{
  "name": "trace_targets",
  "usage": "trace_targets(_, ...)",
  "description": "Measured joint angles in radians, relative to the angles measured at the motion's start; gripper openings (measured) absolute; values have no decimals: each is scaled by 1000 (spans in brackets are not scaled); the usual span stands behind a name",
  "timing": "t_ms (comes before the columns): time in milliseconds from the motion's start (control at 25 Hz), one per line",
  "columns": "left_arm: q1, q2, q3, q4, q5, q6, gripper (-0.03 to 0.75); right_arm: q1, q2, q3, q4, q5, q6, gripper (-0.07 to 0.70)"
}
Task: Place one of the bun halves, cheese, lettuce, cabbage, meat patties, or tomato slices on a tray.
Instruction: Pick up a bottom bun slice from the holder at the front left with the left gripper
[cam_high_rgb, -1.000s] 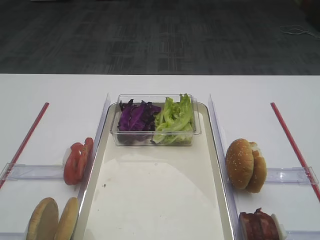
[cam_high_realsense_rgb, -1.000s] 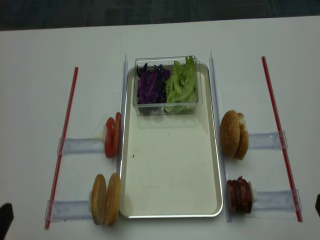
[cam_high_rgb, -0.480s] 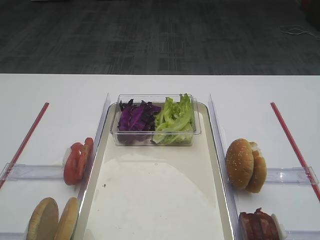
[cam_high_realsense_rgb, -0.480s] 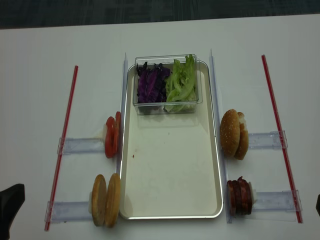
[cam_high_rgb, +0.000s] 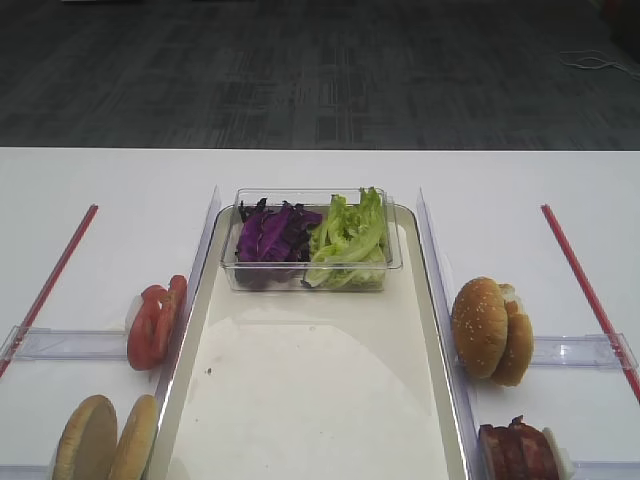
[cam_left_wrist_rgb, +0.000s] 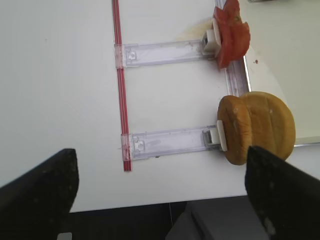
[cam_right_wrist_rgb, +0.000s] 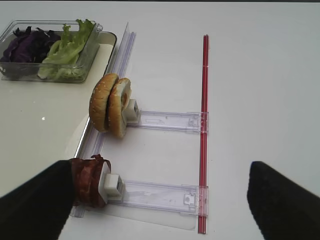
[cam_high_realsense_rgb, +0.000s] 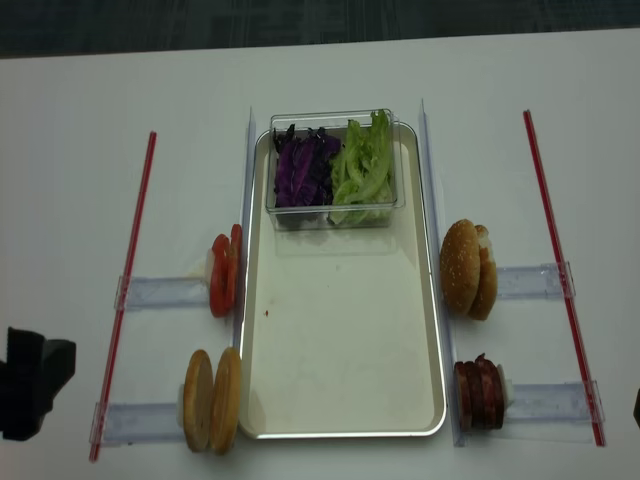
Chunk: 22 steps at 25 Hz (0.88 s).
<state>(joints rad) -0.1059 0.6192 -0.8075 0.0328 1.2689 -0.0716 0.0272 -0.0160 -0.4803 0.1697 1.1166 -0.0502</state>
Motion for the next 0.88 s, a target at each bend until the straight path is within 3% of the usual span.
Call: trace_targets(880, 0, 339, 0, 37, -23, -4, 609, 0, 0, 0, -4, 0, 2, 689)
